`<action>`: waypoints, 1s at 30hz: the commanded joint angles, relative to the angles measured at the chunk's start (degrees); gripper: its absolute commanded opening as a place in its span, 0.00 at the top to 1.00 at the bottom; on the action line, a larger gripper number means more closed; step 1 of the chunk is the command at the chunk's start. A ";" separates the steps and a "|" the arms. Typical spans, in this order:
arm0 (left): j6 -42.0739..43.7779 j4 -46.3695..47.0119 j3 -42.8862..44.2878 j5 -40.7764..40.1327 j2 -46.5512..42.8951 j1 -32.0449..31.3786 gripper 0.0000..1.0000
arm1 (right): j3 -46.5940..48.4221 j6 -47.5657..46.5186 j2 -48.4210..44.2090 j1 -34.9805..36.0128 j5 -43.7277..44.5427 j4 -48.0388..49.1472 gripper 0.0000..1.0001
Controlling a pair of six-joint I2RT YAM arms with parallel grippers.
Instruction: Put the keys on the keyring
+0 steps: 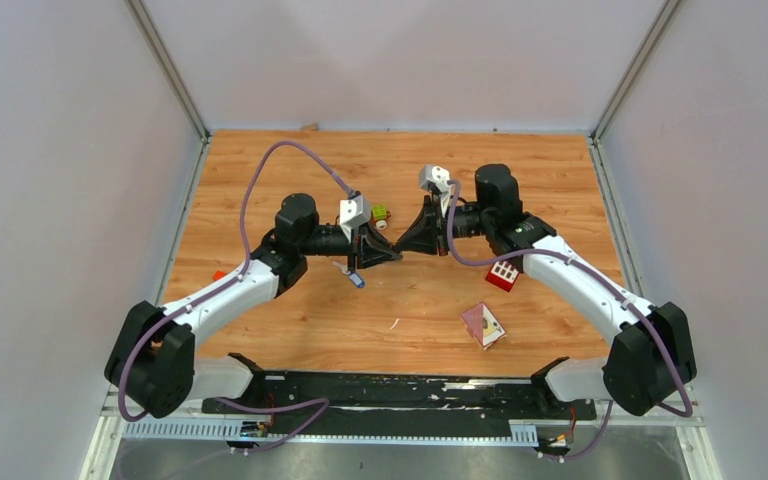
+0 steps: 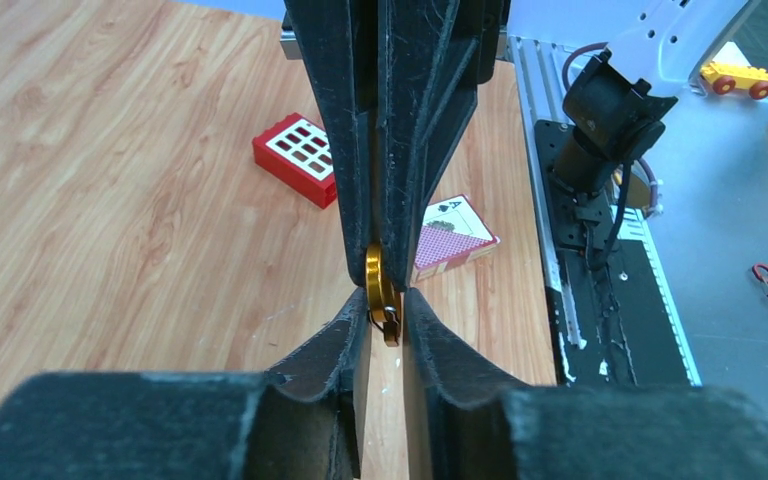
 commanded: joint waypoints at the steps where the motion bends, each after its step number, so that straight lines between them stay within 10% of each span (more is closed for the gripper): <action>1: -1.11 3.03 0.40 1.13 0.24 -0.29 0.78 | -0.16 0.87 -1.21 -0.30 -0.21 3.12 1.00; 13: 1.46 0.40 -0.36 1.20 -0.26 -0.28 0.70 | -0.20 1.46 -1.91 -0.93 -0.77 3.65 1.00; 22: 1.31 0.35 -0.33 0.83 -0.30 -0.29 0.99 | -0.51 1.86 -1.82 -1.03 -1.17 3.83 1.00; 30: 2.49 -3.13 0.56 1.93 -0.64 -0.37 1.00 | -0.95 0.62 -1.78 -1.00 -2.12 3.83 0.91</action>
